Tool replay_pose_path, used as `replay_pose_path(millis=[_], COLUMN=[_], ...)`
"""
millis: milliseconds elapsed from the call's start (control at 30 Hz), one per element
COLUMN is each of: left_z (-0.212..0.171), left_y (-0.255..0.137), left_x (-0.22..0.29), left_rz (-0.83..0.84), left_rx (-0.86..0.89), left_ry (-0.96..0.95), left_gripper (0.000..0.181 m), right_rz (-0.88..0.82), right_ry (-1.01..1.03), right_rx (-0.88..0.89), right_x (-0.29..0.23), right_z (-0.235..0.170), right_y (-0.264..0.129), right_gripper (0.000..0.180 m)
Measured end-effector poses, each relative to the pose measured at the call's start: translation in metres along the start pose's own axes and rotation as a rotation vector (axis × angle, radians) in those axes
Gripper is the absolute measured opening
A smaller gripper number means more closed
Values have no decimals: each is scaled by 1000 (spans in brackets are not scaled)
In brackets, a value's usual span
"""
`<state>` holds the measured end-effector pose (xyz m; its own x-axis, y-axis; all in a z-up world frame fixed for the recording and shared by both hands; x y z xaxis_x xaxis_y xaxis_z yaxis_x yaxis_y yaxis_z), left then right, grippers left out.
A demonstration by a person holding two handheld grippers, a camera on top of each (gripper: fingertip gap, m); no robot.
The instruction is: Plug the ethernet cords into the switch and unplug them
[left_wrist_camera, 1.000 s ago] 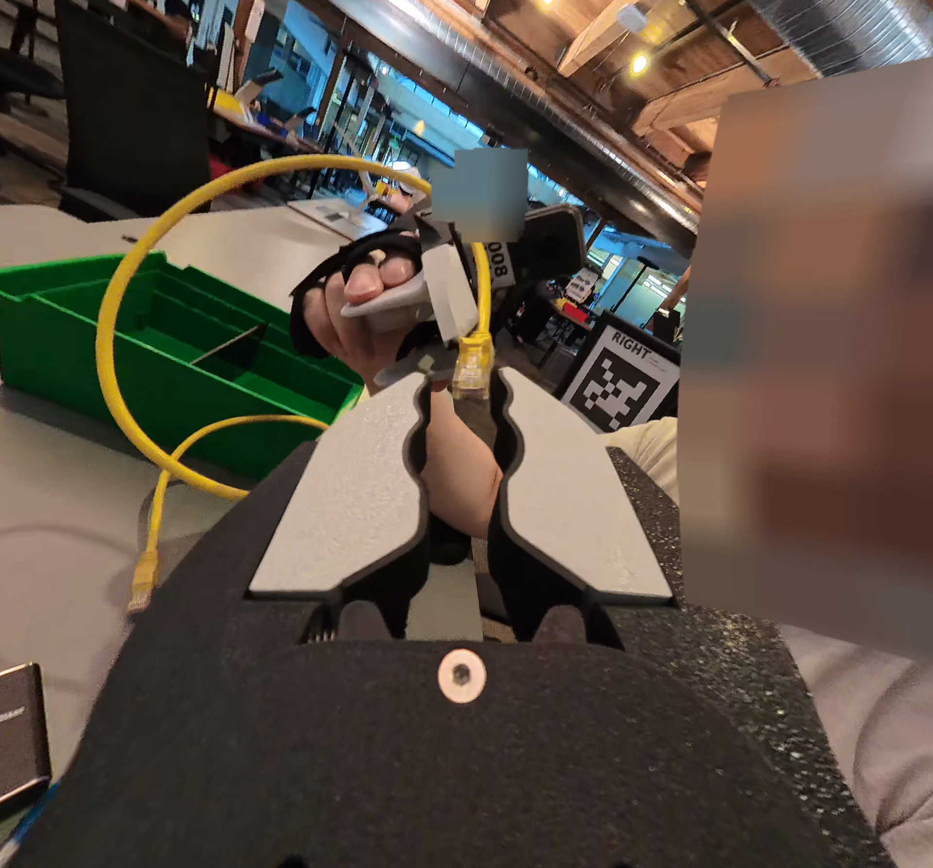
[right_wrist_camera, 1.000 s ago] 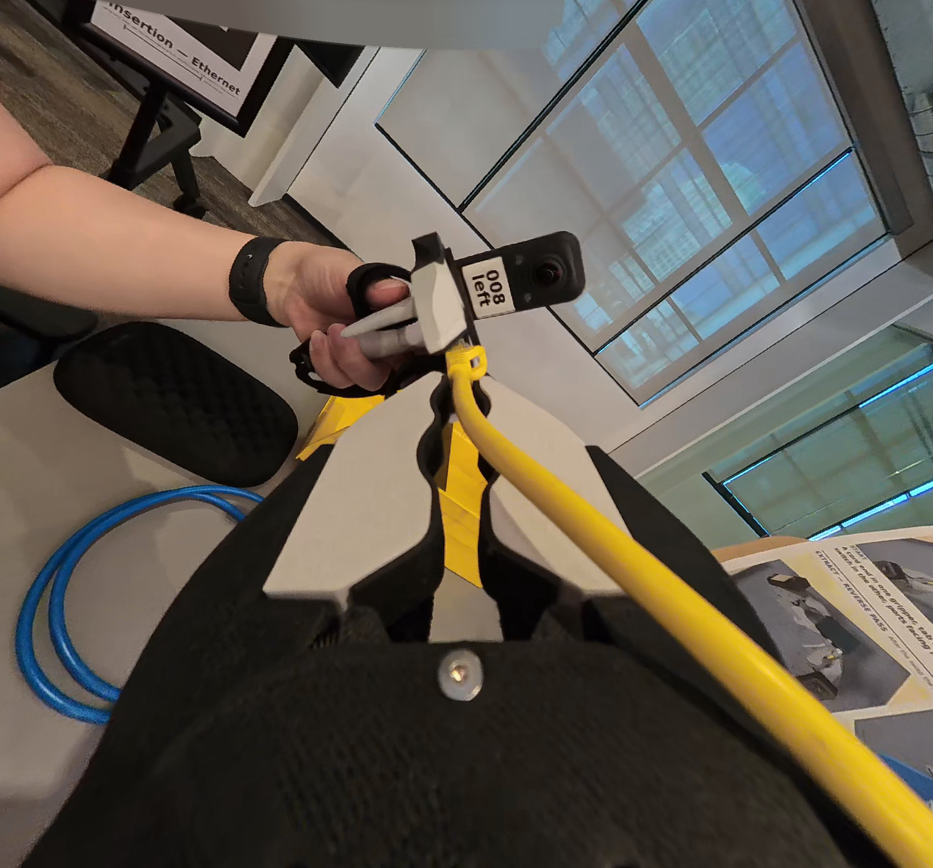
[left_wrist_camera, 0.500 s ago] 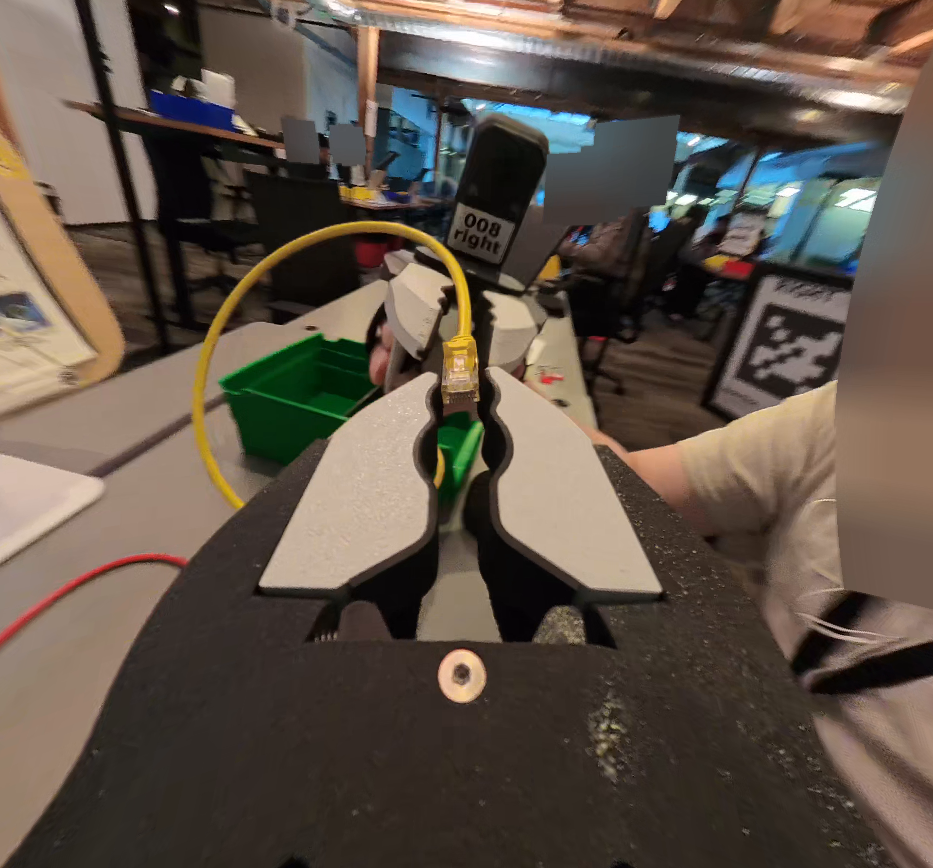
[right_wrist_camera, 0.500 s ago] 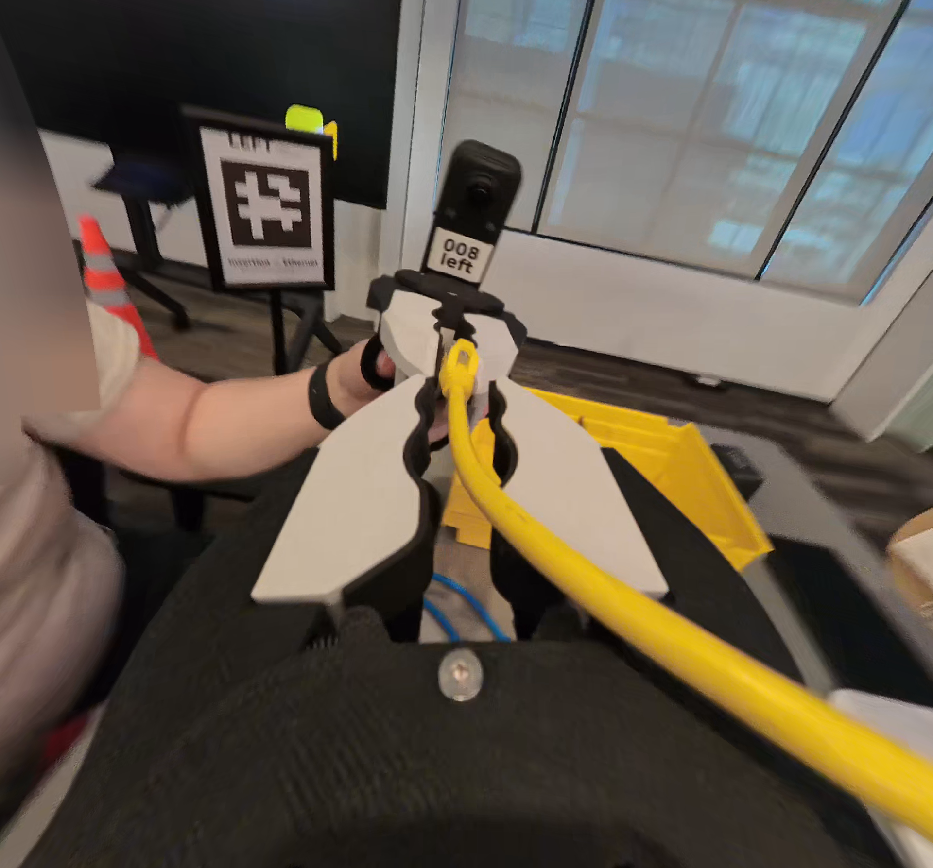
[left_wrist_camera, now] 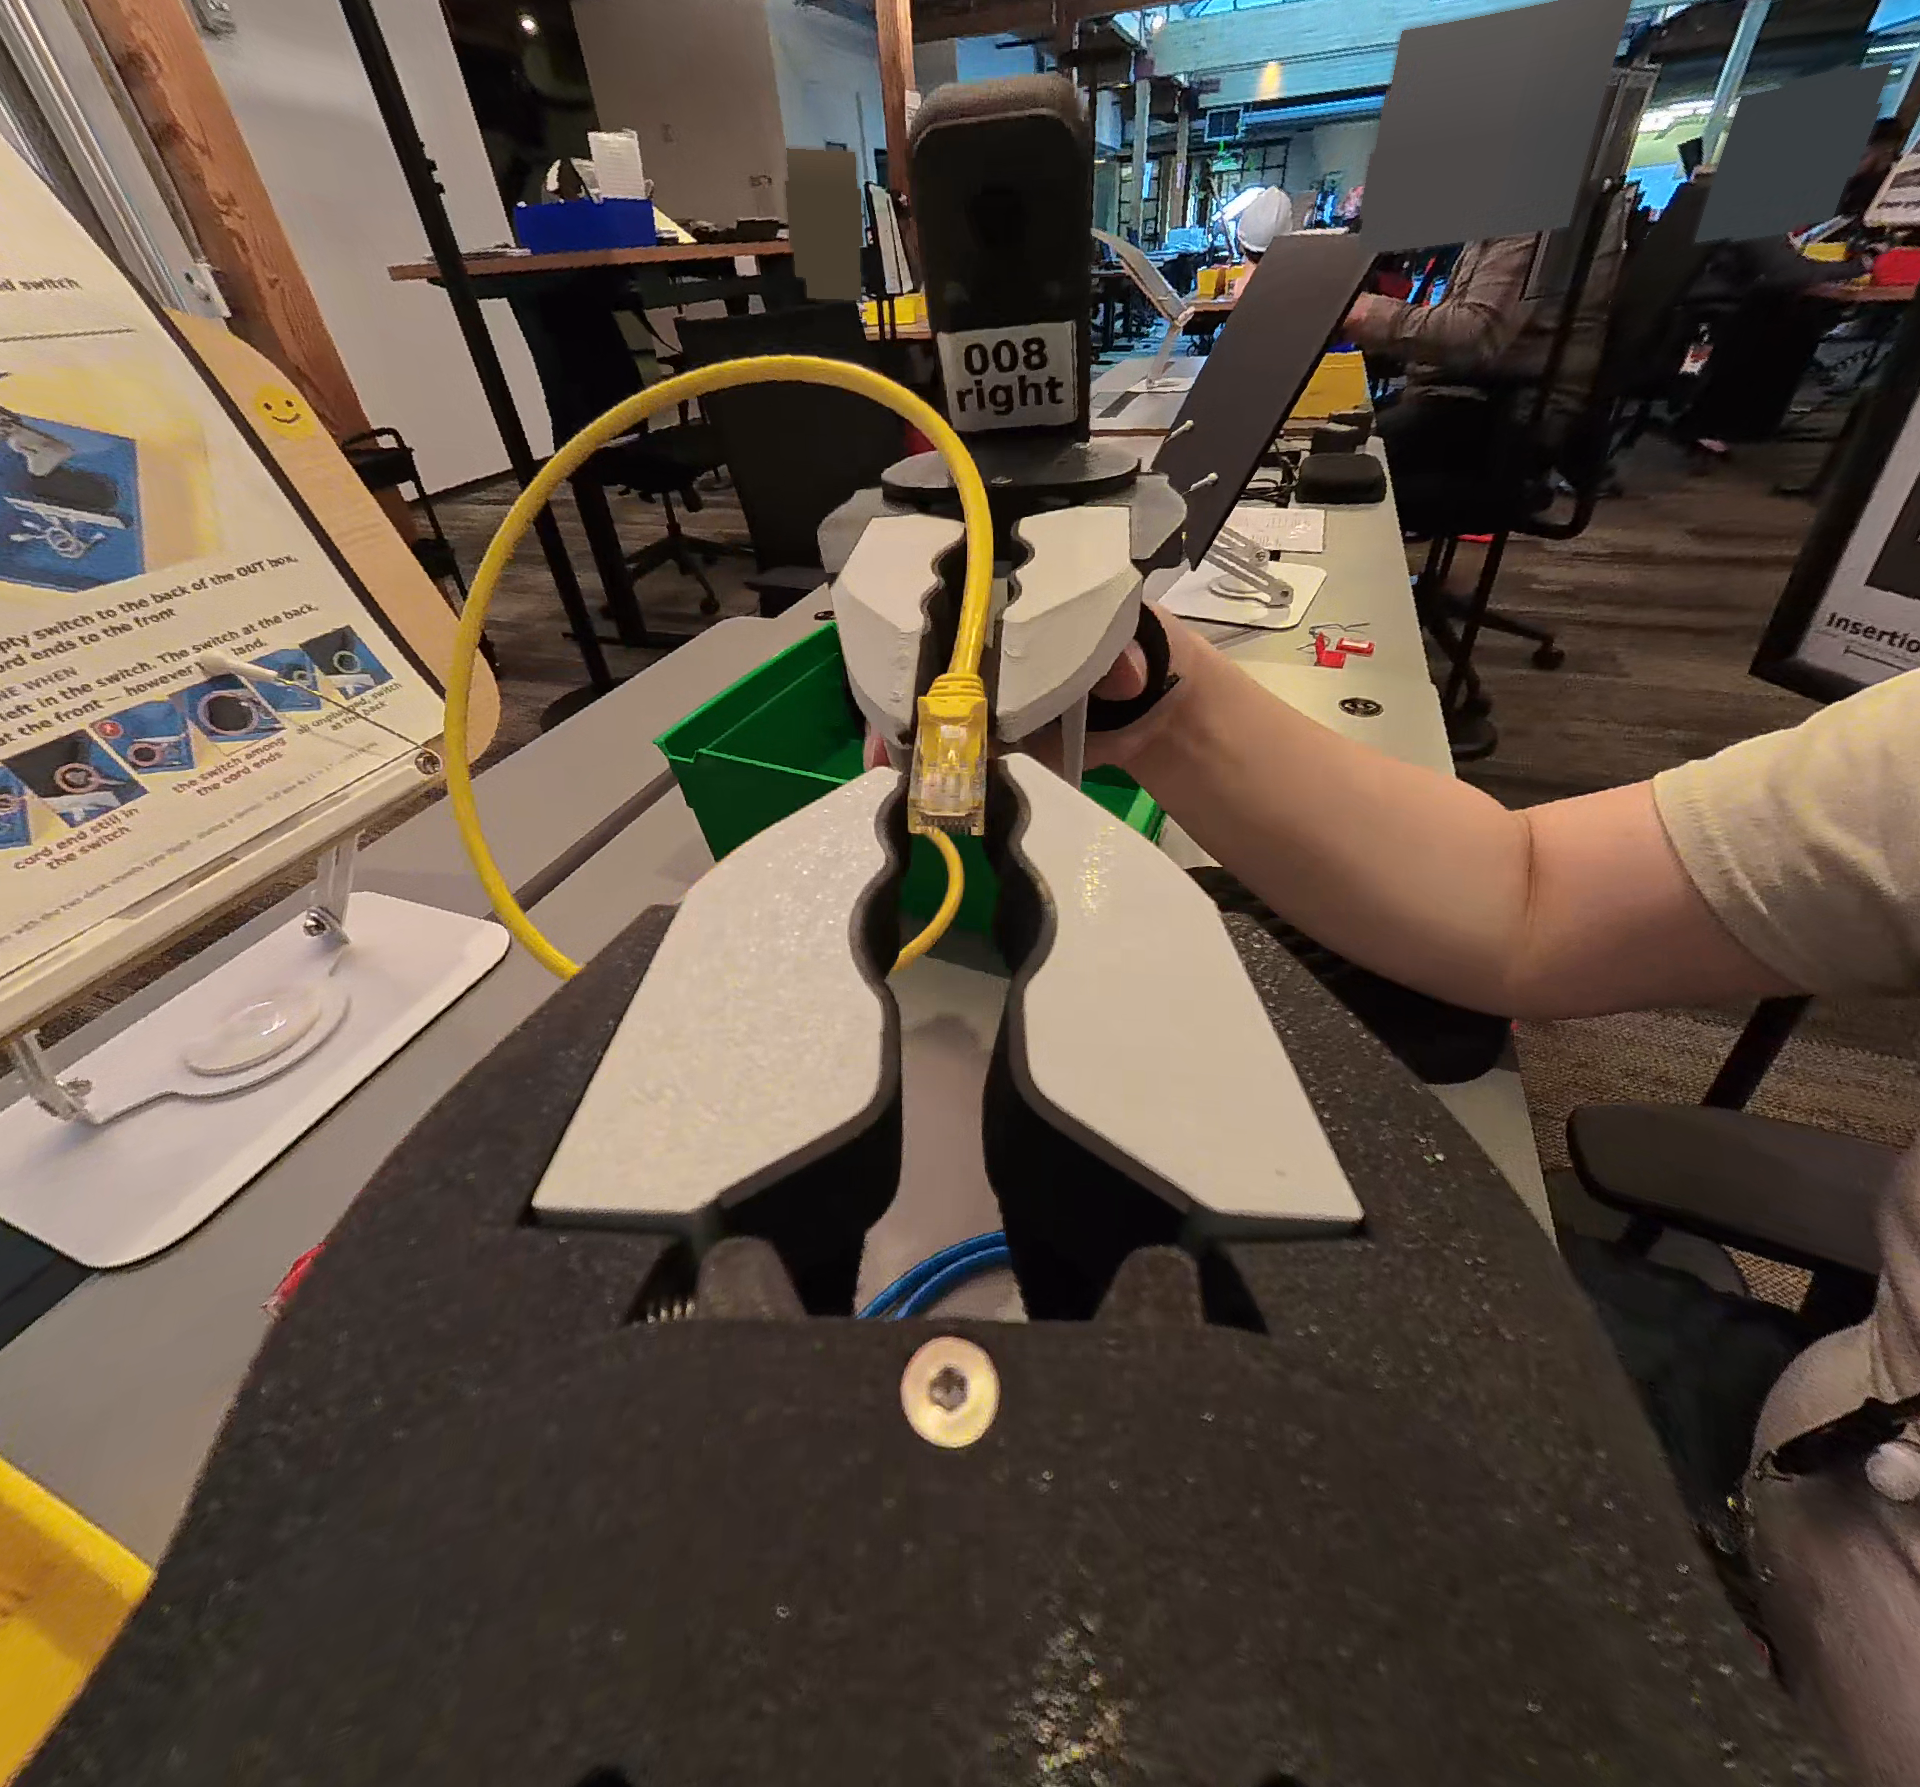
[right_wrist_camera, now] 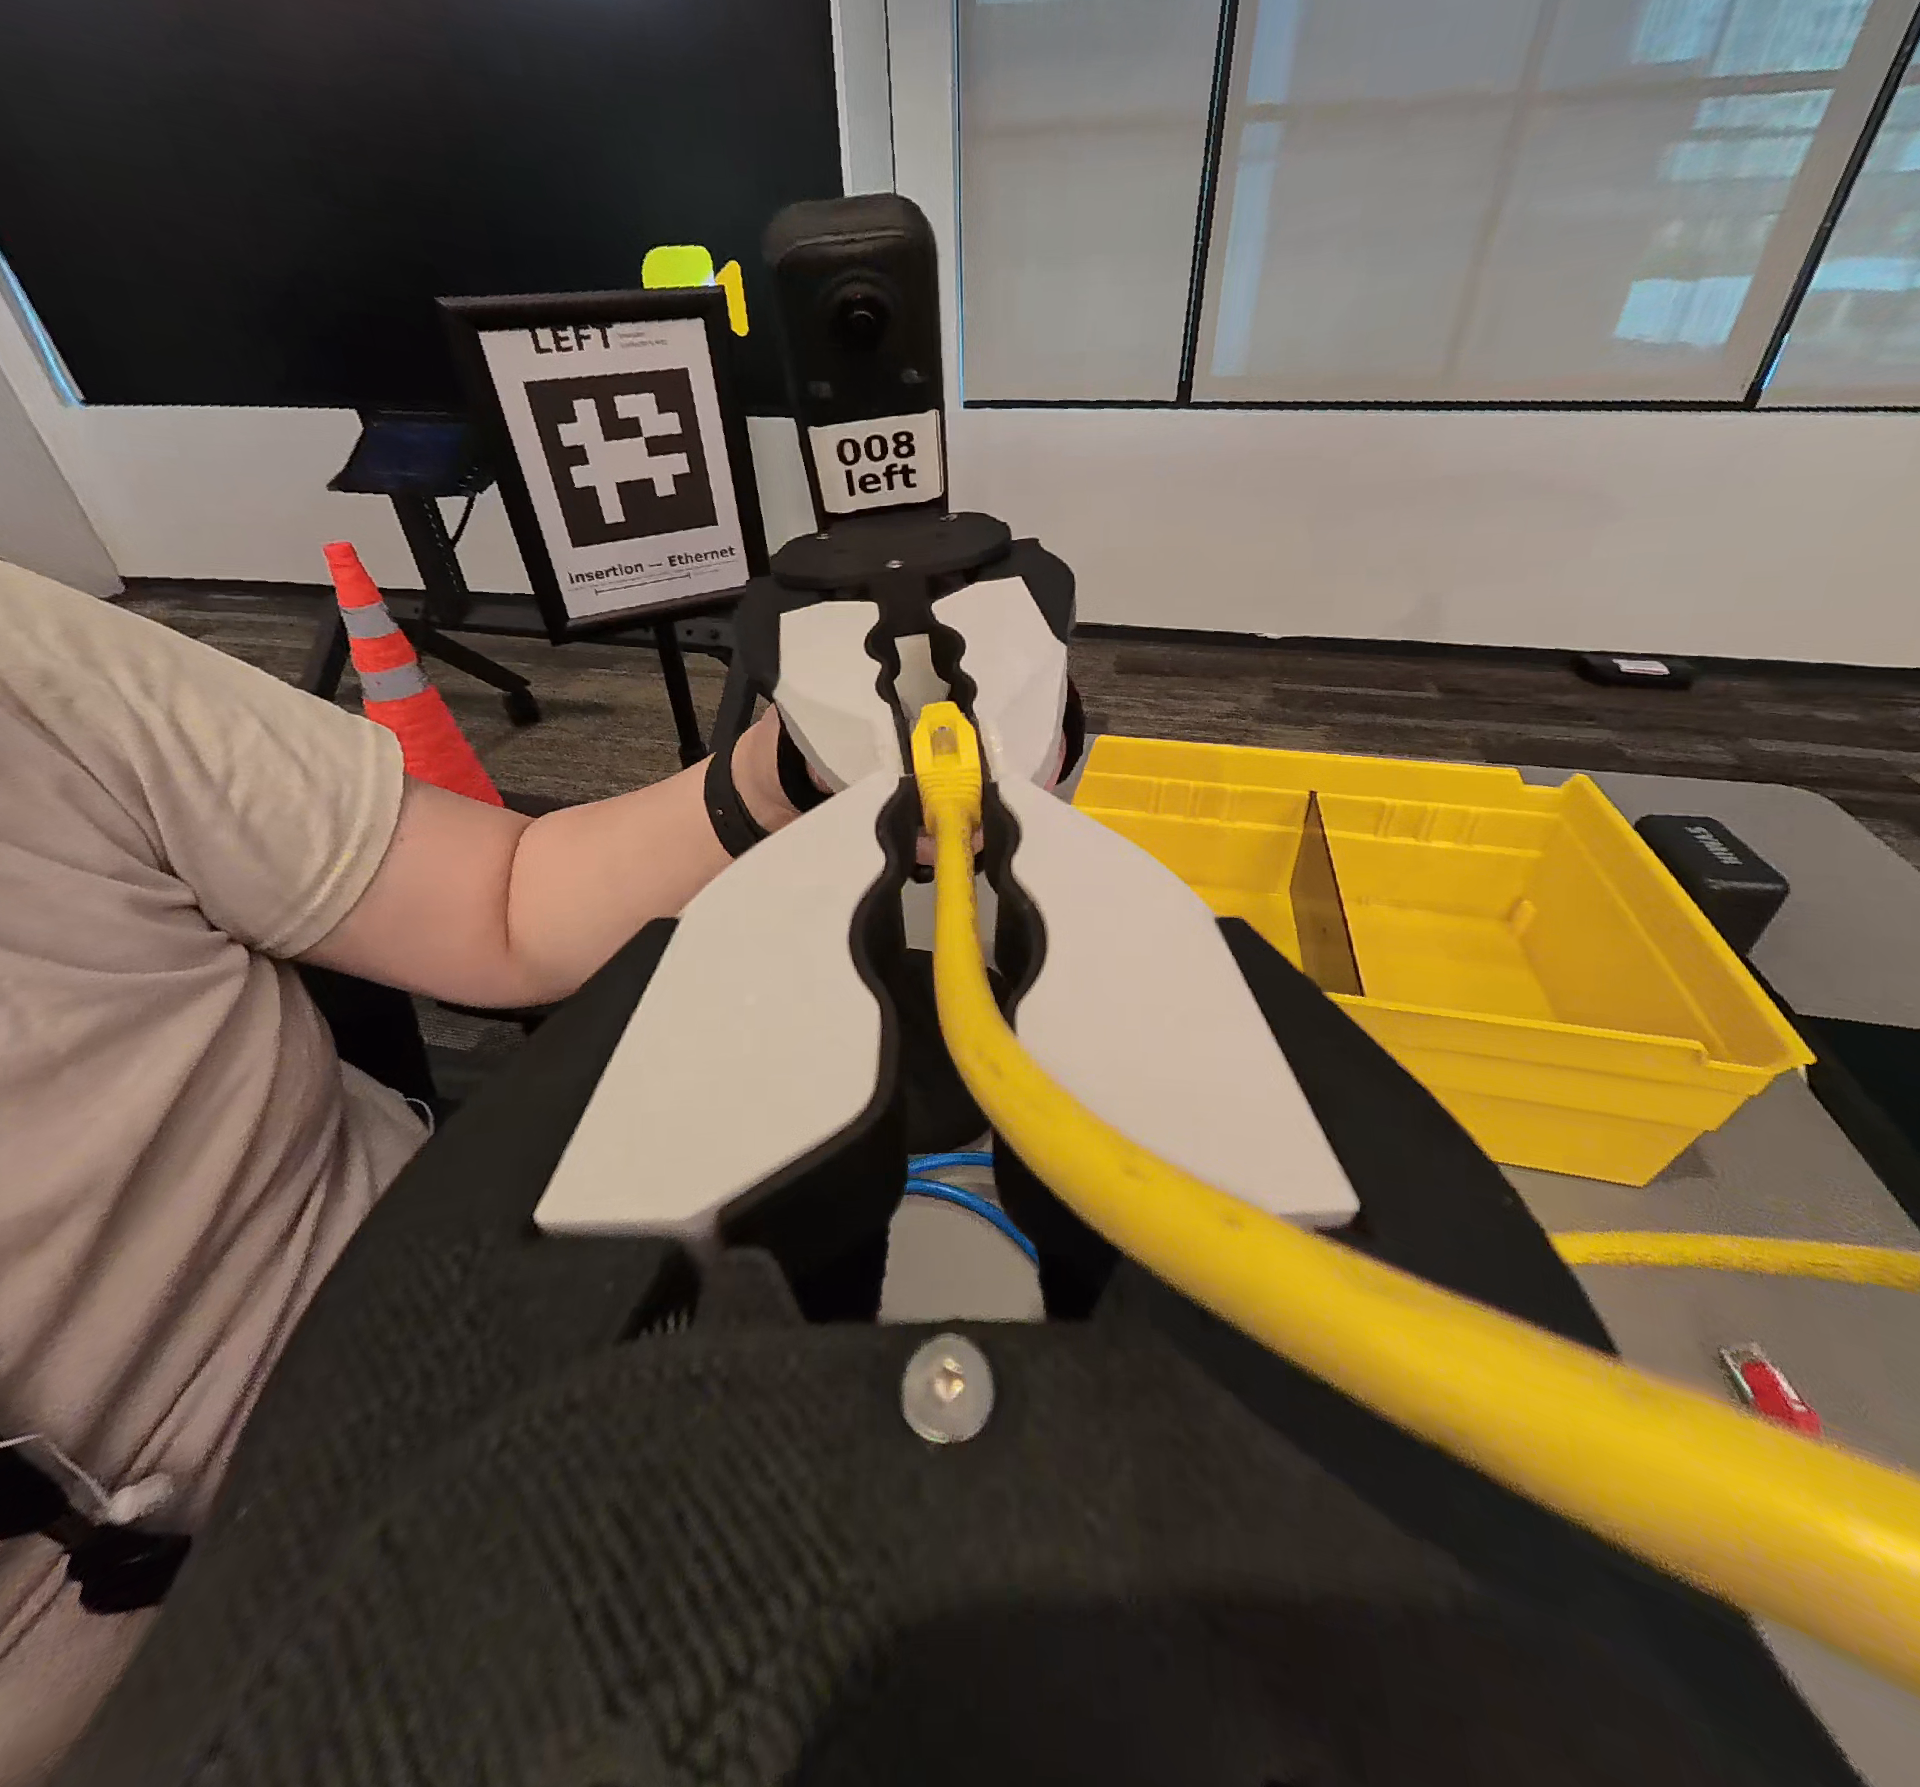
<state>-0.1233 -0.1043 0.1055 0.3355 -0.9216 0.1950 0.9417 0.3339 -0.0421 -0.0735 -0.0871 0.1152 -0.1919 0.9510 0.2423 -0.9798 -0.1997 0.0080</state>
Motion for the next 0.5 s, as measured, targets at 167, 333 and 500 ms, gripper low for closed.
replay_pose_path(millis=[167, 333, 500], left_z=[-2, 0, 0], left_y=[1, 1, 1], left_x=[0, 2, 4], left_rz=[7, 13, 1], left_rx=[-18, -15, -13], left_ry=[17, 31, 26], left_gripper=[12, 12, 12], right_rz=[15, 8, 4], right_ry=[-11, -40, -52], right_rx=[-33, -30, -34], right_x=[-2, -2, -4], right_z=[-3, -1, 1], right_y=[0, 0, 0], right_gripper=[14, 13, 13])
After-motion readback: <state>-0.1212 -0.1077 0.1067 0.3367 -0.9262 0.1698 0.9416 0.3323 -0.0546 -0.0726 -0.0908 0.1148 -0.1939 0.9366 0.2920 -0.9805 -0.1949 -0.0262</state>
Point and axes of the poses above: each gripper's, where its closed fingertips meet, y out along the fingers, z out of its top, x = y × z across the jaws, the point moved 3 cm from there along -y, back along the fingers, and after that the axes turned 15 degrees about -y, right-handed, at the moved point
